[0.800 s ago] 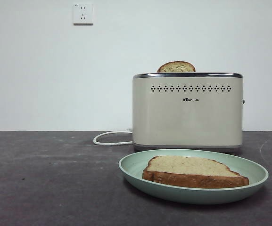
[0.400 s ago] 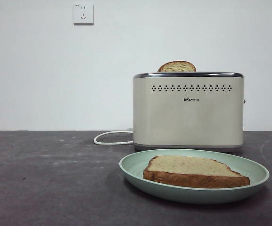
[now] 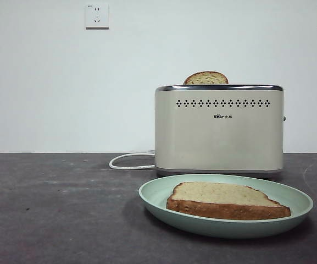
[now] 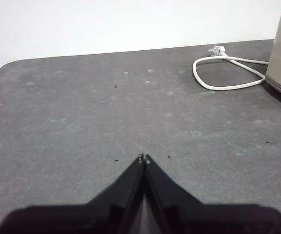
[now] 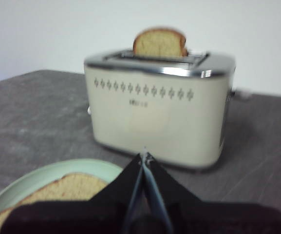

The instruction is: Take the bread from the toaster,put the bread on the plate,put the plate on the table

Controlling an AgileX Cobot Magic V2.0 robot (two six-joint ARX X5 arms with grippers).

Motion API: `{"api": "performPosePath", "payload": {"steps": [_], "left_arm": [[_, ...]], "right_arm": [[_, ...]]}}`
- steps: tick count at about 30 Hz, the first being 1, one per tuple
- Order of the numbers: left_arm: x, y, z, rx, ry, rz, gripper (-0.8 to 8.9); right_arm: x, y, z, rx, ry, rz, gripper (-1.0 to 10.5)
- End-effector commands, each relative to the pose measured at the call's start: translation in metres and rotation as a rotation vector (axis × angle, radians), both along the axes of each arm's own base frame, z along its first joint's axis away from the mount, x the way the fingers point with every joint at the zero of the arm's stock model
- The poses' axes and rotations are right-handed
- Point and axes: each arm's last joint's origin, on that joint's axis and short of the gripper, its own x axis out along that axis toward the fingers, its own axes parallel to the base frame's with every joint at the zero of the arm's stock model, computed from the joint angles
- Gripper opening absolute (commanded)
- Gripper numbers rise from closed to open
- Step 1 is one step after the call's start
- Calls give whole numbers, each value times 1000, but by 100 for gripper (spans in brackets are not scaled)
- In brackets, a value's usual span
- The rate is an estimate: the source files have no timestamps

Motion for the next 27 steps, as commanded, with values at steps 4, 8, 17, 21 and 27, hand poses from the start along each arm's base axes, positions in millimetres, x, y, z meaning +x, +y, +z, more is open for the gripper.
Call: {"api": "performPosePath", "payload": {"steps": [4,8,17,21,27], "left_arm": [[0,0,-4,-9,6,7,-4],[1,0,-4,-9,5,7,-4],[0,0,-4,-9,6,7,-4],[0,0,-4,-9,6,7,-4],[0,0,-4,-9,6,7,-4]], "right_arm": [[4,1,-23,35,75,0,1],[5,1,-28,27,105,-4,1],[4,1,-29,29,120,-5,2],[5,1,-29,29,122,-5,2],[5,1,-29,29,123,-5,1]]}}
